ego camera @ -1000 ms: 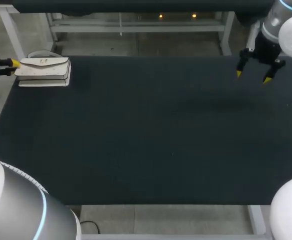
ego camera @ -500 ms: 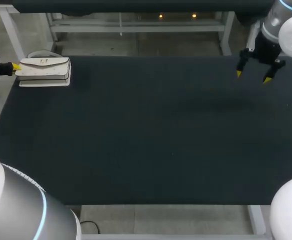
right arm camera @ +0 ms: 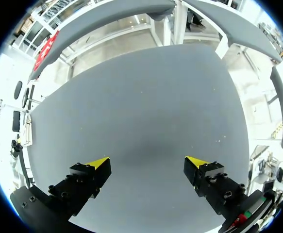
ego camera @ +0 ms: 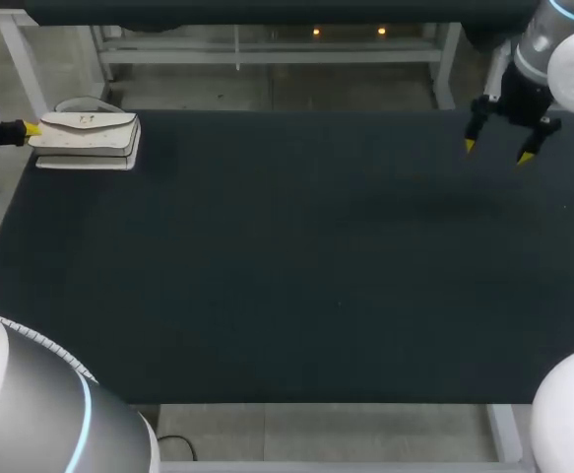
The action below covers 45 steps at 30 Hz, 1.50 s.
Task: Pick up the bag, open it, inspect its contents, close it, and place it on the opposite side
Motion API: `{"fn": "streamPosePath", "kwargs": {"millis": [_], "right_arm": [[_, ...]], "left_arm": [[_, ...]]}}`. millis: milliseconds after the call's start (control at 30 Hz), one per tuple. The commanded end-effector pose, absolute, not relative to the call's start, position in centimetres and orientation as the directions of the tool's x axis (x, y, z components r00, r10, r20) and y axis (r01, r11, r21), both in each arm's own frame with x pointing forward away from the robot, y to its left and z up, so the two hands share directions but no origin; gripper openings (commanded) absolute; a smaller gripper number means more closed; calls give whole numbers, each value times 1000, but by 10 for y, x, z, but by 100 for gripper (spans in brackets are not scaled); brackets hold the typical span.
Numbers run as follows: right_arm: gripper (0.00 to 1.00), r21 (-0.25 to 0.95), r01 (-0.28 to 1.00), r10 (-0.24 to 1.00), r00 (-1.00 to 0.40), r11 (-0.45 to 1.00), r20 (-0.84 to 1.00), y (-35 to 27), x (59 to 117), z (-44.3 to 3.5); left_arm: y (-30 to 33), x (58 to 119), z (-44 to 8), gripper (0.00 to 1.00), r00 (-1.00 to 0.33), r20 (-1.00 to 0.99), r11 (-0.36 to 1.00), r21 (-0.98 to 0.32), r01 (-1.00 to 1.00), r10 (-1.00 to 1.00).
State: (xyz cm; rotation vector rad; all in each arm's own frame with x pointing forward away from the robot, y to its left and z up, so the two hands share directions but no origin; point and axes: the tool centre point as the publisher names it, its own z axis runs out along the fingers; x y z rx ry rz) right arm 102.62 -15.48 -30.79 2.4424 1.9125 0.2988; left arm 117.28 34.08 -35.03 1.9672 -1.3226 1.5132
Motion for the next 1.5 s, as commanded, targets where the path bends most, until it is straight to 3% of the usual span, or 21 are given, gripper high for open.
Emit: {"fn": "streamPosePath", "kwargs": {"millis": [33,67,100,133,167,500,833,1500], "right_arm": [[100,137,959,964,230,-248,133,-155,1026,-307],[100,137,959,964,230,-248,133,-155,1026,-307],[100,137,959,964,230,-248,133,-155,1026,-307],[100,137,959,964,230,-248,133,-155,1026,-307],[100,137,959,964,230,-248,133,-155,1026,-307],[100,137,959,964,230,-248,133,-155,1026,-307],[100,137,959,964,230,-248,133,-155,1026,-307],[100,137,959,964,230,-248,133,-155,1026,-307]], "left_arm": [[351,1177,-354,0,0,890,-373,-191,-908,-456],[351,1174,-354,0,2,890,-376,-190,-907,-457],[351,1171,-352,38,2,890,-378,-192,-905,-456],[352,1168,-350,87,-3,890,-379,-198,-904,-457],[352,1164,-347,100,-7,887,-380,-205,-902,-461],[353,1125,-305,100,-36,843,-375,-276,-885,-537],[330,1082,-272,100,63,657,-335,-297,-894,-751],[280,1020,-248,100,119,370,-249,-328,-911,-921]]}}
